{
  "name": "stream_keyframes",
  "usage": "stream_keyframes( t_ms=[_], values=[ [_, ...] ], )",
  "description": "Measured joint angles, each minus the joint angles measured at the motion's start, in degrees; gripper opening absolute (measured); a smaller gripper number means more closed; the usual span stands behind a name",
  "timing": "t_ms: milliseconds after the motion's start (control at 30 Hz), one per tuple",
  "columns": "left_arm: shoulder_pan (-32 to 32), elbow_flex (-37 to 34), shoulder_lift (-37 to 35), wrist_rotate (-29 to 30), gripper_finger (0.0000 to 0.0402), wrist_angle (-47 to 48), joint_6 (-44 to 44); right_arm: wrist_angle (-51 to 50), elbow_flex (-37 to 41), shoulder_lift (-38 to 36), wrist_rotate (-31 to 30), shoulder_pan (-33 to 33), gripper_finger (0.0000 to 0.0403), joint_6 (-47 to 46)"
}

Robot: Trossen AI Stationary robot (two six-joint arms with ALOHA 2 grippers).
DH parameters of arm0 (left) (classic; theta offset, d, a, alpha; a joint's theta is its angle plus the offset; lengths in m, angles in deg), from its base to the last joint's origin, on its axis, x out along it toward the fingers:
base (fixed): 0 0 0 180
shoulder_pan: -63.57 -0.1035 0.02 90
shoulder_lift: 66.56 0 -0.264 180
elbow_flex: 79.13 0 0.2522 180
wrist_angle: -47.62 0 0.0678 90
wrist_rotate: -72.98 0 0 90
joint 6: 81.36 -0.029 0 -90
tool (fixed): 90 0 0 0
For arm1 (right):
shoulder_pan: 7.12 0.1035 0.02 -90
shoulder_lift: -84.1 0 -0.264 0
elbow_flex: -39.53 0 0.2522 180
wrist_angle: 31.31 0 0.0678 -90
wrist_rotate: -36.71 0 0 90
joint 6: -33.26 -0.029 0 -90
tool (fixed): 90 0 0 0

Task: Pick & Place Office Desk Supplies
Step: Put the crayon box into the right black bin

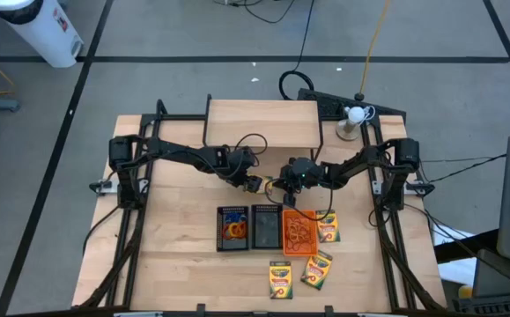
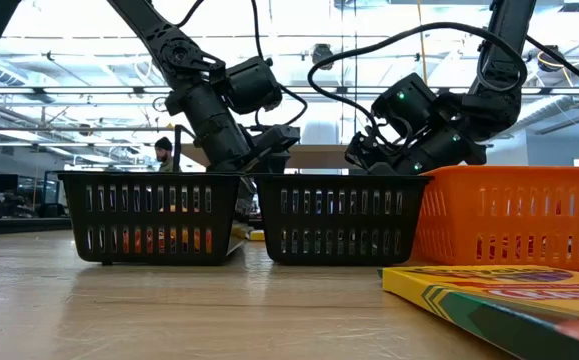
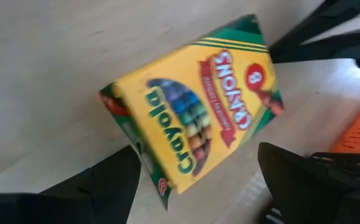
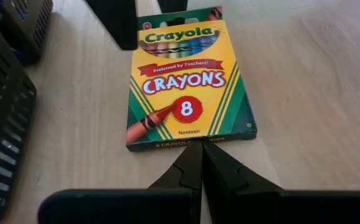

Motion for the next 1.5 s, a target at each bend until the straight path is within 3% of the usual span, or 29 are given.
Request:
stream_keyframes(
  t_ms=[267,433,567,933,1200,1500],
  values=[
    [-0.02,0.02,0.02,-1.71,0.032,-1.82,-1.09,0.13,0.03,0.0,-0.57,0.0,0.0,0.02],
    [0.04,0.02,0.04,-1.25,0.0284,-1.61,-2.32,0.19,0.04,0.0,-0.63,0.0,0.0,0.02],
    [0.07,0.02,0.07,-0.18,0.0227,-1.12,-2.3,0.21,0.04,0.0,-0.64,0.0,0.0,0.02],
    [0.13,0.11,0.09,2.25,0.0013,1.36,-2.03,0.21,0.09,-0.04,-0.72,-0.07,0.0,0.23],
    [0.07,0.11,-0.66,0.82,0.0003,1.95,-4.5,0.34,0.09,-0.04,-0.8,-0.07,0.0,0.48],
    [0.13,0.11,-6.6,3.88,0.0,3.53,-7.92,0.49,0.04,-0.02,-0.8,-0.09,0.0011,-0.26]
  ],
)
